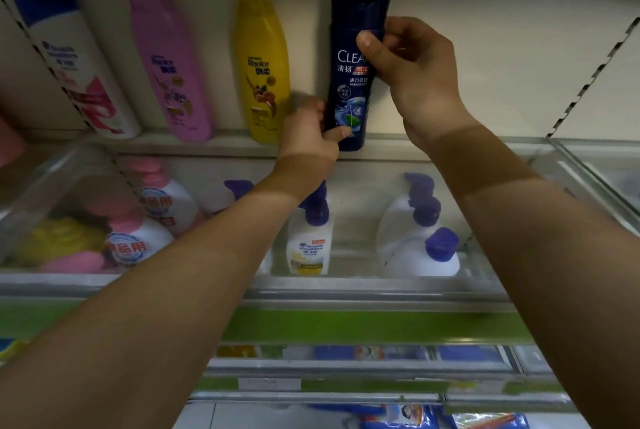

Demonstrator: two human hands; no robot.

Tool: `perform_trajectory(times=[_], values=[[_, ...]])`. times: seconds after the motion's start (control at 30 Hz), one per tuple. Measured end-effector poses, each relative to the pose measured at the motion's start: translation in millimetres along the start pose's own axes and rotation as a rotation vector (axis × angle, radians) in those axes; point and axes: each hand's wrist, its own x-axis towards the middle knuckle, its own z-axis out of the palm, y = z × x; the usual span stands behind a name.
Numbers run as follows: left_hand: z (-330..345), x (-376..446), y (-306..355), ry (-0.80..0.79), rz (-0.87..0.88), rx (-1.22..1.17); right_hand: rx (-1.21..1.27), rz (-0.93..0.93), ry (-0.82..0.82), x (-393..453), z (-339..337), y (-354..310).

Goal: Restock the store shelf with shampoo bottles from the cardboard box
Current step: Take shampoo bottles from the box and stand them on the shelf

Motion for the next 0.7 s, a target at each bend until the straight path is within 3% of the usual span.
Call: perform_trajectory(times=[0.7], values=[[8.7, 9.1, 0.9, 0.027, -0.061, 0.030, -0.131, -0.080, 0.068, 5.3, -0.5, 4.3]])
